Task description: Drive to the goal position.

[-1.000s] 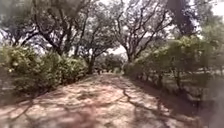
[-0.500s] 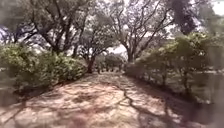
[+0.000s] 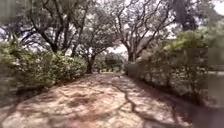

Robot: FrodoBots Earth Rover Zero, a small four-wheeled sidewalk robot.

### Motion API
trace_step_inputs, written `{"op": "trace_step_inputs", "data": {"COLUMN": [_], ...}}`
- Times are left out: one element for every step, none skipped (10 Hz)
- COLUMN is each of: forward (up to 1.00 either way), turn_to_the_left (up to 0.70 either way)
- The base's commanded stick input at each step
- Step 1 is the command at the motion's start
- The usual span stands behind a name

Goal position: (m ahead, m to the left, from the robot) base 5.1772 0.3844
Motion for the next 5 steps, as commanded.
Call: {"op": "trace_step_inputs", "data": {"forward": [0.50, 0.50, 0.50, 0.50, 0.50], "turn_to_the_left": [0.00, 0.00, 0.00, 0.00, 0.00]}}
